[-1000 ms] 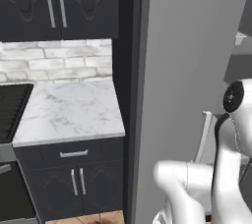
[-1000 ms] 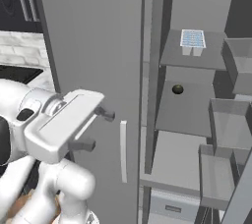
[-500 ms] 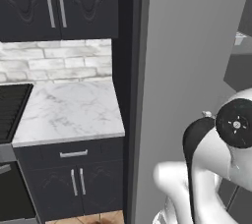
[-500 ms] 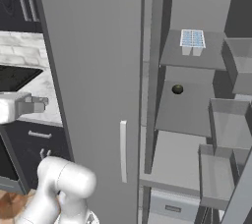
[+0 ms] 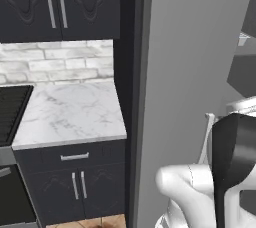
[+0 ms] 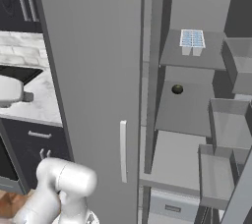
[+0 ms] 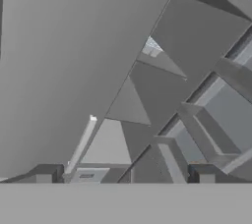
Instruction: Open the freezer door, pick up the ice cube tray from the freezer, and place it on the dining counter.
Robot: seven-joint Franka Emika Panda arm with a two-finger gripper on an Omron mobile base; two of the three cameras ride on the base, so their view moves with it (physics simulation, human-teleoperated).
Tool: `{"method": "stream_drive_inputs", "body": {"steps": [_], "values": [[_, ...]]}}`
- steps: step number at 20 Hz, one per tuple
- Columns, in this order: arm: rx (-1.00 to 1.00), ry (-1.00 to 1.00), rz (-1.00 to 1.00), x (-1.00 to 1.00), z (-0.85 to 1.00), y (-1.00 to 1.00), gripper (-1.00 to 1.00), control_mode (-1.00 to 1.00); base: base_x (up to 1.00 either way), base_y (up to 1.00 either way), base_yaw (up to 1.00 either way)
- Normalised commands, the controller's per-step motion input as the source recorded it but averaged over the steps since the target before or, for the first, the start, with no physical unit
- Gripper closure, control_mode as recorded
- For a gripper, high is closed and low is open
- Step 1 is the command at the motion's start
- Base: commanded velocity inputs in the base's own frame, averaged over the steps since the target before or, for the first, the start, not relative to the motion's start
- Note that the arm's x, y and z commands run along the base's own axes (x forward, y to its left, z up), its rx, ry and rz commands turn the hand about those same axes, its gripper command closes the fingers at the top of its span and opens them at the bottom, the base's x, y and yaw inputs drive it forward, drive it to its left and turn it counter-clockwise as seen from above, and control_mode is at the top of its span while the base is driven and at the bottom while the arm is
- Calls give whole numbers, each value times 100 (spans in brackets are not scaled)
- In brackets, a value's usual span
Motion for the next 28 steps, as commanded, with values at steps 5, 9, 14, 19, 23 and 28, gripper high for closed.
{"method": "stream_drive_inputs", "body": {"steps": [5, 9, 14, 19, 23, 28], "values": [[32, 4, 25, 37, -17, 17, -100, -100, 0, 0, 0], [25, -4, 2, 29, -31, -16, -100, -100, 0, 0, 0], [16, -9, 0, 30, -51, -7, -100, -100, 0, 0, 0], [4, -5, 0, 25, -34, 0, -100, -100, 0, 0, 0], [2, -1, 0, 21, -21, 0, -100, -100, 0, 0, 0], [1, 0, -1, 7, -14, 1, -100, -100, 0, 0, 0]]}}
